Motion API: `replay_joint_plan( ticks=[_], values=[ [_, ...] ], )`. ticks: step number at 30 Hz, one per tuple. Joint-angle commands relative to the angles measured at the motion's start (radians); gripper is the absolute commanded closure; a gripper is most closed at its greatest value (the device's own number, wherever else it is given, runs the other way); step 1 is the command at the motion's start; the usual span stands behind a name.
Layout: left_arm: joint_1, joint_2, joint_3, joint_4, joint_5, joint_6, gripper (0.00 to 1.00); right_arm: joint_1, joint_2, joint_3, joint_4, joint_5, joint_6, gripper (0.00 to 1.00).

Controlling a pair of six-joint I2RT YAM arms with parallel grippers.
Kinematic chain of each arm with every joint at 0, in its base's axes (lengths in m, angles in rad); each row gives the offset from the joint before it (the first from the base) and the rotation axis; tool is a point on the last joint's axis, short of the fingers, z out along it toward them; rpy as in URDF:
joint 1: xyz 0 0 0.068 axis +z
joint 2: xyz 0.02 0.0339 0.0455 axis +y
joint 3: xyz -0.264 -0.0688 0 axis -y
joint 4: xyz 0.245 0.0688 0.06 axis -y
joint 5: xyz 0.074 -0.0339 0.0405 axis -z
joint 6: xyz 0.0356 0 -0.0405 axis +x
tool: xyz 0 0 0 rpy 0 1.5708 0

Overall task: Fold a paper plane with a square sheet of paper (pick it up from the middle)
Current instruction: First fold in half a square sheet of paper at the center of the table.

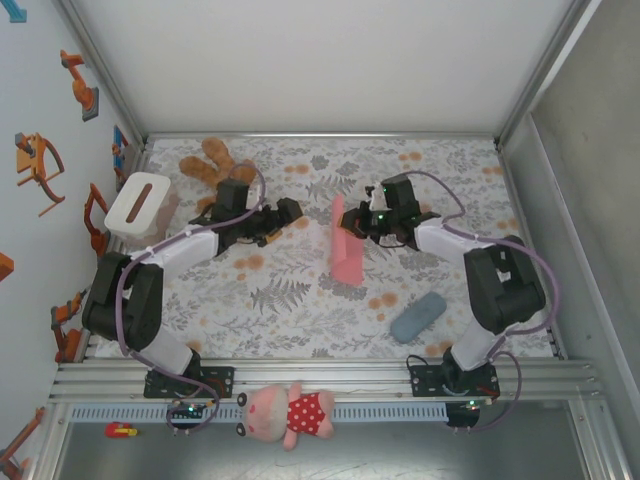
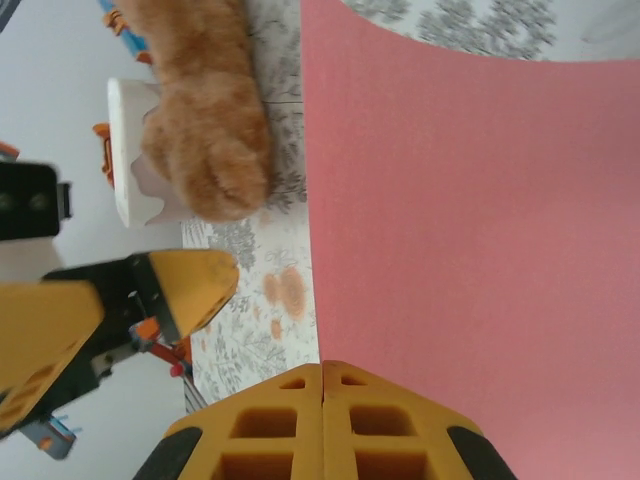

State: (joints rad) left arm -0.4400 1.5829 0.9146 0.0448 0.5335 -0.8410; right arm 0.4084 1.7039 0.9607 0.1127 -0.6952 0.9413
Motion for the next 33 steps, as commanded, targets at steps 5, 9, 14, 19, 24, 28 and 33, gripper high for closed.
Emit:
replay_joint_plan(
  ticks=[5, 9, 14, 19, 24, 28, 33],
  values=[
    [-0.103, 0.116, 0.067, -0.083, -0.084, -0.001, 0.11, -0.012, 0.102, -0.066, 0.223, -0.006, 0.079, 1.0],
    [-0.149, 0.188, 0.128, -0.134, -0.122, 0.005, 0.18, -0.017, 0.12, -0.097, 0.23, 0.01, 0.056, 1.0],
    [-0.191, 0.259, 0.19, -0.156, -0.134, 0.008, 0.23, -0.018, 0.089, -0.158, 0.201, 0.07, 0.013, 1.0],
    [-0.227, 0.31, 0.231, -0.163, -0.137, 0.005, 0.26, -0.023, 0.035, -0.201, 0.162, 0.121, -0.023, 1.0],
    [-0.253, 0.334, 0.261, -0.173, -0.148, 0.005, 0.27, -0.029, -0.026, -0.226, 0.094, 0.185, -0.071, 1.0],
    [-0.273, 0.356, 0.286, -0.188, -0.158, 0.002, 0.3, -0.03, -0.037, -0.213, 0.027, 0.213, -0.114, 1.0],
    [-0.308, 0.391, 0.336, -0.25, -0.21, -0.006, 0.34, -0.038, -0.032, -0.199, 0.0, 0.216, -0.142, 1.0]
  ],
)
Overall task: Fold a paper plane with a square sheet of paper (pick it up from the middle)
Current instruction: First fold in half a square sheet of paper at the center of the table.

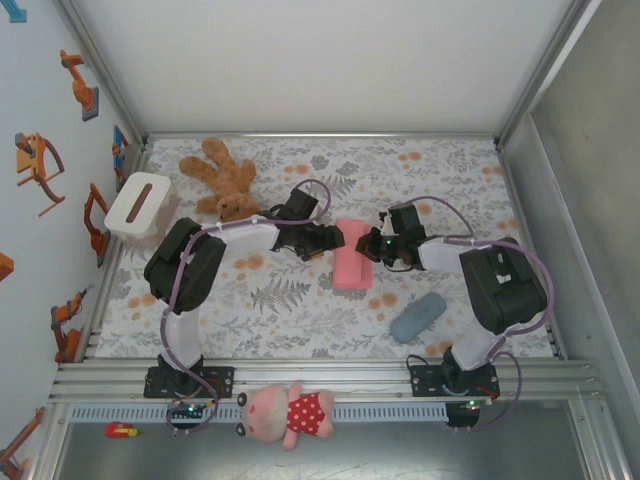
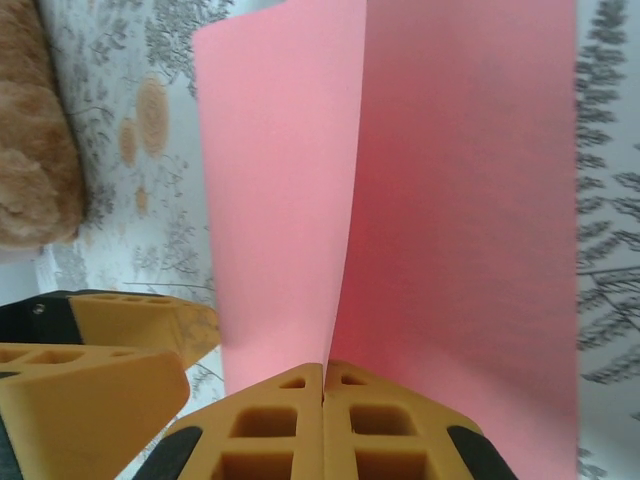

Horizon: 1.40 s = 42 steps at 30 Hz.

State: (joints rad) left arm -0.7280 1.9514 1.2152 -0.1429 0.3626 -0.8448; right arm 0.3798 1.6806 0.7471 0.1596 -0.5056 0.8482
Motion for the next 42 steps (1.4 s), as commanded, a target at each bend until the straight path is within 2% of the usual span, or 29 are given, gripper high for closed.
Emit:
replay_joint_plan(
  ticks=[1, 10, 15, 24, 31, 36, 42],
  values=[
    [-0.026, 0.028, 0.041, -0.07, -0.049, -0.004, 0.34, -0.01, -0.008, 0.017, -0.051, 0.027, -0.053, 1.0],
    [-0.062, 0.082, 0.109, -0.131, -0.127, -0.042, 0.43, -0.02, 0.004, 0.032, -0.093, 0.026, -0.118, 1.0],
    [-0.074, 0.141, 0.168, -0.193, -0.134, -0.053, 0.48, -0.035, 0.014, 0.04, -0.09, 0.015, -0.139, 1.0],
    [-0.091, 0.209, 0.253, -0.339, -0.189, -0.046, 0.5, -0.043, 0.022, 0.075, -0.149, 0.029, -0.169, 1.0],
    [-0.106, 0.292, 0.327, -0.45, -0.238, -0.034, 0.5, -0.095, -0.061, 0.066, -0.256, 0.152, -0.195, 0.81],
    [-0.111, 0.341, 0.358, -0.5, -0.267, -0.028, 0.51, -0.161, -0.118, 0.051, -0.297, 0.185, -0.213, 0.79],
    [-0.114, 0.387, 0.389, -0.545, -0.29, -0.028, 0.54, -0.173, -0.131, 0.05, -0.284, 0.149, -0.211, 0.79]
  ],
)
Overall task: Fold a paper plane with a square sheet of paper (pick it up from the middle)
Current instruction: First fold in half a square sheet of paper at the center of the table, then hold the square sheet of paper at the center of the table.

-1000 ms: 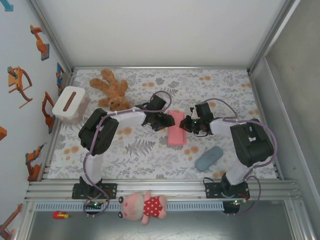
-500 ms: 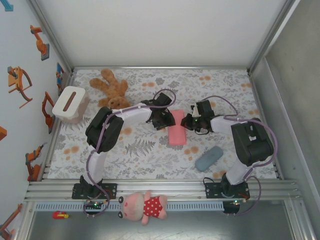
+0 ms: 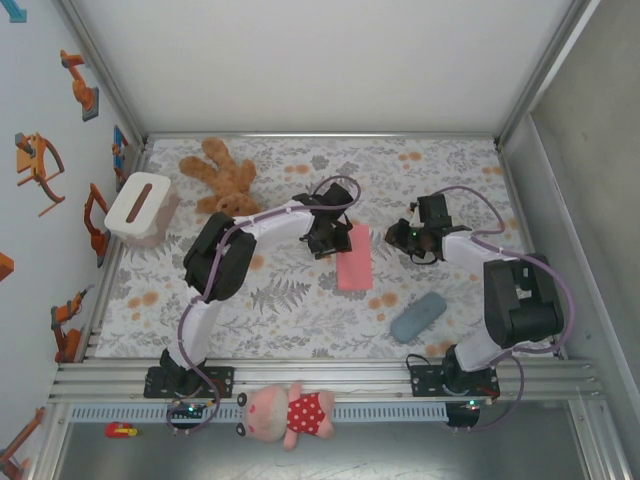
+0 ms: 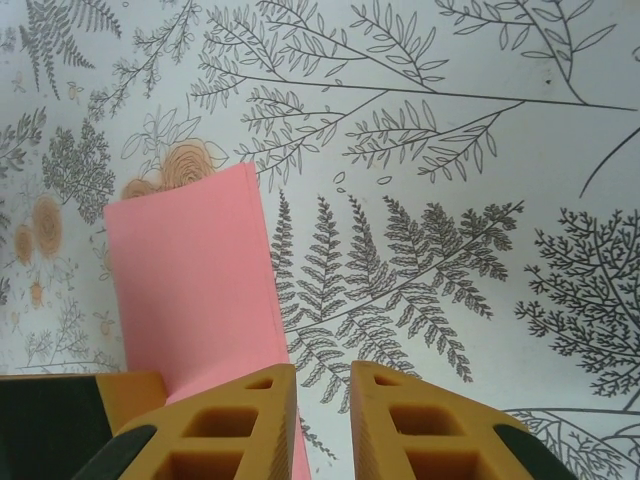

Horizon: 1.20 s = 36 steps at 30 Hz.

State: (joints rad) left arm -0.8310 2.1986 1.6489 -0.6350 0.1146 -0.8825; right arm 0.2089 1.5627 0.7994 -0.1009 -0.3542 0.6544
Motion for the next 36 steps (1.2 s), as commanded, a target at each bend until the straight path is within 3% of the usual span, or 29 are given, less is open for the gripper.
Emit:
replay_joint_plan(
  ticks=[1, 36],
  values=[
    [-0.011, 0.143, -0.043, -0.055, -0.043, 0.006, 0.54, -0.002, -0.012, -0.002, -0.022, -0.007, -0.017, 0.79],
    [-0.016, 0.276, 0.075, -0.111, 0.003, 0.05, 0.51, -0.002, 0.061, -0.009, 0.074, -0.159, -0.004, 0.8]
  ],
)
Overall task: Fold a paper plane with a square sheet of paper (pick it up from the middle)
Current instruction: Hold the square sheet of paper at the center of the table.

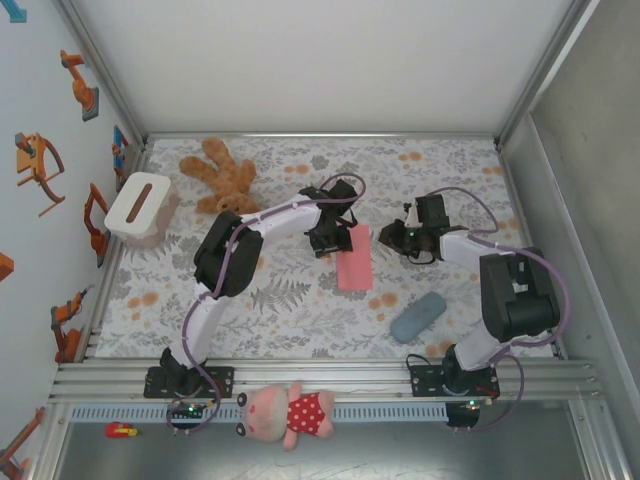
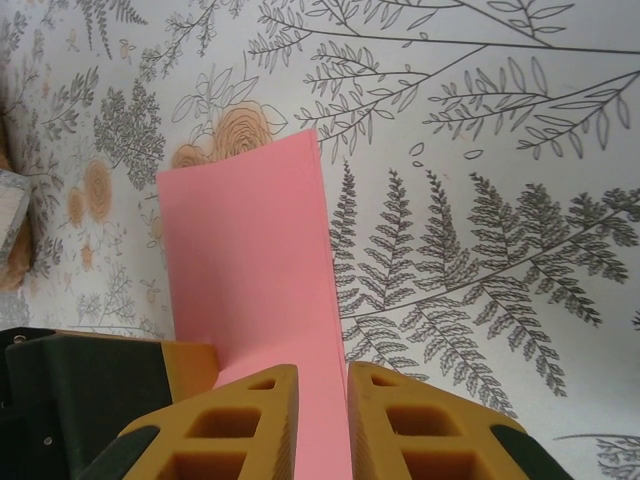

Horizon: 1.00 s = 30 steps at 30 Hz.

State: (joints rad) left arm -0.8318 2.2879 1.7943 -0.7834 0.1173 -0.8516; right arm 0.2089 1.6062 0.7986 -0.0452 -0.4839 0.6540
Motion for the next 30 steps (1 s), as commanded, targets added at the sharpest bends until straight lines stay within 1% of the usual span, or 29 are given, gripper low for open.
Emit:
replay_joint_plan(
  ticks=[1, 8, 15, 17, 30],
  values=[
    [-0.015, 0.191, -0.066, 0.031, -0.001, 0.016, 0.51, -0.002, 0.021, -0.009, 0.023, -0.037, -0.001, 0.8],
    [-0.014, 0.207, -0.049, 0.007, -0.011, -0.005, 0.51, -0.002, 0.063, -0.007, 0.073, -0.116, 0.019, 0.82],
    [-0.012, 0.226, -0.037, -0.015, -0.01, -0.023, 0.51, 0.001, 0.131, -0.003, 0.134, -0.221, 0.042, 0.9],
    [-0.012, 0.228, -0.035, -0.02, -0.011, -0.028, 0.51, 0.005, 0.139, -0.001, 0.137, -0.232, 0.043, 0.91],
    [-0.009, 0.244, -0.027, -0.021, 0.002, -0.032, 0.51, 0.03, 0.206, 0.022, 0.124, -0.265, 0.034, 0.94]
  ],
)
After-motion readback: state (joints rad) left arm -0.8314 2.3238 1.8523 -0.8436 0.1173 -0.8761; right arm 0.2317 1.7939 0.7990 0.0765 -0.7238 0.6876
